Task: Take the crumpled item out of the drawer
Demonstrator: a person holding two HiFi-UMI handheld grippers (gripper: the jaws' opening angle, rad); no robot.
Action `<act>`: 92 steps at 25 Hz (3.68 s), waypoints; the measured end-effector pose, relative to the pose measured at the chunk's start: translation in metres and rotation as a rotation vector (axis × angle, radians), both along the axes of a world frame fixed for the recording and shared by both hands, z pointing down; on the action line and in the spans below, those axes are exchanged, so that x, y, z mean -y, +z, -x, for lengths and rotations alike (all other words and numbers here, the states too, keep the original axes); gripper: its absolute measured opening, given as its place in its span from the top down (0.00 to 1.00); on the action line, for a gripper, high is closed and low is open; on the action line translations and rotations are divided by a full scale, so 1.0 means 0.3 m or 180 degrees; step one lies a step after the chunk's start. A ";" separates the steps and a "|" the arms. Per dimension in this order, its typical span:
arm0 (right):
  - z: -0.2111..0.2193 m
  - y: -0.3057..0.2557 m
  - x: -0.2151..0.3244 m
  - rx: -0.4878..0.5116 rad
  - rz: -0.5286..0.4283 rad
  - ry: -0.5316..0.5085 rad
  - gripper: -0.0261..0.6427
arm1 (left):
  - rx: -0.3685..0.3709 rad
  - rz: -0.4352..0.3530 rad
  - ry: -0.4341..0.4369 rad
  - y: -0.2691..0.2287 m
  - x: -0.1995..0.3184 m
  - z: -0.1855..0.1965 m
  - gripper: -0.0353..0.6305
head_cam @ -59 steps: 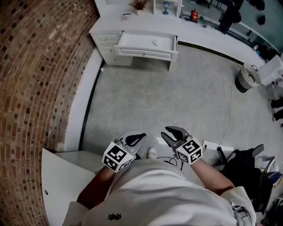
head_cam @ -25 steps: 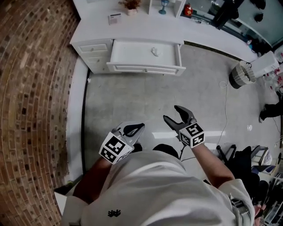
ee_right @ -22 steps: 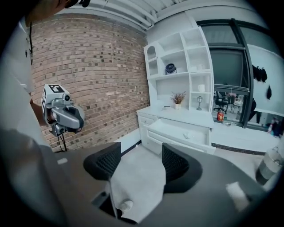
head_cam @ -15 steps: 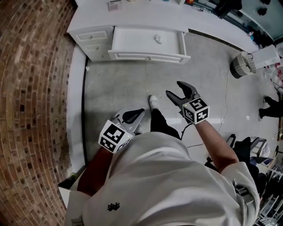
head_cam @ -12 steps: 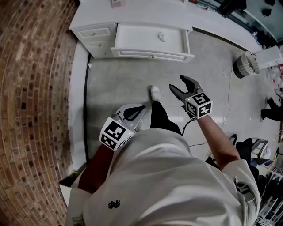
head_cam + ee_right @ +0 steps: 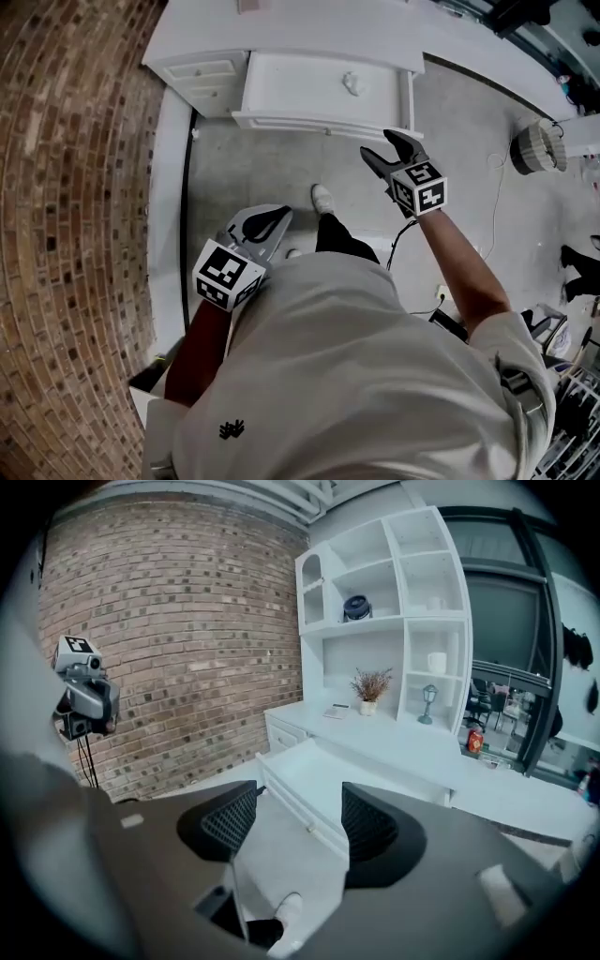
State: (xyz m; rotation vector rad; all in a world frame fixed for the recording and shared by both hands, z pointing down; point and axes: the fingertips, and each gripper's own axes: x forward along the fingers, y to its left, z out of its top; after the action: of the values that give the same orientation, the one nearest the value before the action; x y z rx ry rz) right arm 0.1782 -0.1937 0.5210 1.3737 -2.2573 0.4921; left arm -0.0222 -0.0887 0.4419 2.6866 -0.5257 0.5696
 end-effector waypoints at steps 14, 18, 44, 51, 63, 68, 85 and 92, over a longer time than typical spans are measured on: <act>-0.272 0.304 0.570 -0.0110 0.0474 -0.0252 0.50 | 0.0179 0.0142 -0.0443 -0.001 0.458 -0.248 0.94; -0.325 0.456 0.682 -0.0199 0.0695 -0.0274 0.50 | 0.0256 0.0213 -0.0578 0.022 0.521 -0.275 0.94; -0.406 0.979 0.925 -0.0523 0.1469 -0.0260 0.50 | 0.0575 0.0342 -0.1357 0.029 0.642 -0.195 0.94; -0.400 0.990 0.926 -0.0606 0.1450 -0.0224 0.69 | 0.0595 0.0346 -0.1365 0.020 0.646 -0.183 0.94; -0.387 0.944 0.909 -0.0596 0.1440 -0.0198 0.75 | 0.0504 0.0242 -0.1342 0.001 0.643 -0.142 0.94; -0.379 0.886 0.886 -0.0623 0.1353 -0.0195 0.75 | 0.0451 0.0184 -0.1335 -0.017 0.609 -0.109 0.94; -0.339 0.622 0.749 -0.0634 0.1025 -0.0074 0.75 | 0.0250 0.0002 -0.1174 -0.066 0.411 0.019 0.94; -0.285 0.497 0.678 -0.0665 0.0830 -0.0110 0.75 | 0.0145 -0.0099 -0.1095 -0.094 0.339 0.078 0.94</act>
State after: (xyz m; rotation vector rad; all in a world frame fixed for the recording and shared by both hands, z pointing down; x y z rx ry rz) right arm 0.2637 -0.3972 0.6702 1.1936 -1.9681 0.5797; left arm -0.0456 -0.1905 0.4139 2.5326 -0.9904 0.5265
